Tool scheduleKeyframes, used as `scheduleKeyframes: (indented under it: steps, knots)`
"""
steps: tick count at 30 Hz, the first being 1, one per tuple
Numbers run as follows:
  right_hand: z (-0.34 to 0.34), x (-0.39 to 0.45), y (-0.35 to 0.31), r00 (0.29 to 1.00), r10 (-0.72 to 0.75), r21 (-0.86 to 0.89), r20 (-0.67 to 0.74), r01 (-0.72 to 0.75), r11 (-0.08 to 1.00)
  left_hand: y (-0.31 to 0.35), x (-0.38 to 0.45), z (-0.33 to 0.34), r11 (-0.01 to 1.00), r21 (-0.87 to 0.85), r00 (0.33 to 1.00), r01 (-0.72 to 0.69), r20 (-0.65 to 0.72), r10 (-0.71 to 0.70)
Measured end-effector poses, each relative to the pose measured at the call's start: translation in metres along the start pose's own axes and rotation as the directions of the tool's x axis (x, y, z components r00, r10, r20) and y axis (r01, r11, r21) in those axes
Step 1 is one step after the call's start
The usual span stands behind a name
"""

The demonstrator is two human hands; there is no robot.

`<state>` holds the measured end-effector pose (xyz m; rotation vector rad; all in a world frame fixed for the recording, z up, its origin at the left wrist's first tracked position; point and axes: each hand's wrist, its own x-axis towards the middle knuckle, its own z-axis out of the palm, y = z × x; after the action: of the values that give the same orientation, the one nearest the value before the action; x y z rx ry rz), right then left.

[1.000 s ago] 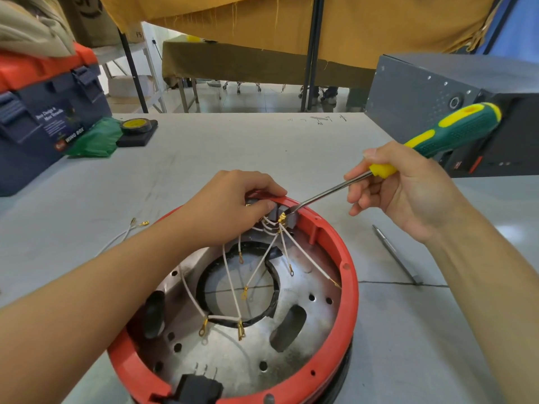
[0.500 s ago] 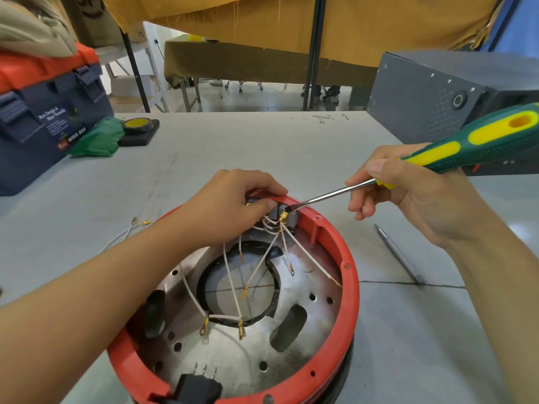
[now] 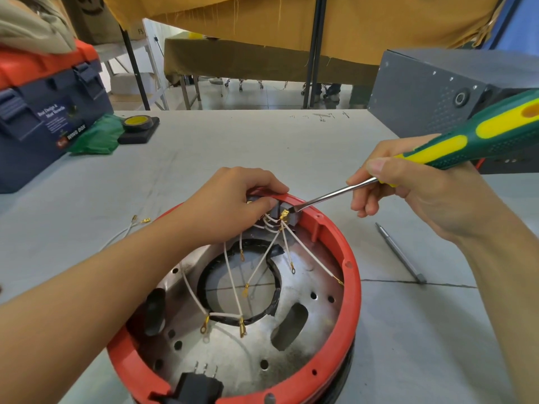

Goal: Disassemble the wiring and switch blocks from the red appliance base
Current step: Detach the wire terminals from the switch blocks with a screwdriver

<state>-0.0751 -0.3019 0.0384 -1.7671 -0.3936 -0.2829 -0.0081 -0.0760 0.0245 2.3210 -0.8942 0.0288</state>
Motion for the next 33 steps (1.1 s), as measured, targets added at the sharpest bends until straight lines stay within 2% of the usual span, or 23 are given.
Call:
scheduleKeyframes:
  steps: [8, 11, 16, 26, 33]
  knots:
    - [0.002, 0.012, -0.024, 0.989, 0.024, -0.156, 0.144, -0.002, 0.988, -0.001, 0.001, 0.001, 1.000, 0.008, 1.000, -0.003, 0.002, 0.003]
    - [0.005, 0.018, -0.035, 0.976, 0.035, -0.264, 0.215, 0.023, 0.964, -0.002, 0.001, 0.001, 1.000, 0.001, 1.000, 0.000, 0.002, 0.000]
    - [0.012, 0.027, -0.044, 0.970, 0.052, -0.351, 0.239, 0.036, 0.936, -0.002, 0.001, 0.001, 1.000, -0.003, 1.000, -0.013, -0.006, 0.013]
    - [0.006, 0.039, -0.028, 0.985, 0.108, -0.163, 0.138, -0.085, 0.983, -0.001, 0.001, 0.000, 1.000, -0.002, 1.000, -0.003, 0.004, 0.003]
    - [-0.004, 0.041, -0.008, 0.980, 0.159, 0.002, 0.119, -0.160, 0.987, 0.000, 0.001, 0.000, 1.000, -0.005, 1.000, 0.006, 0.007, -0.006]
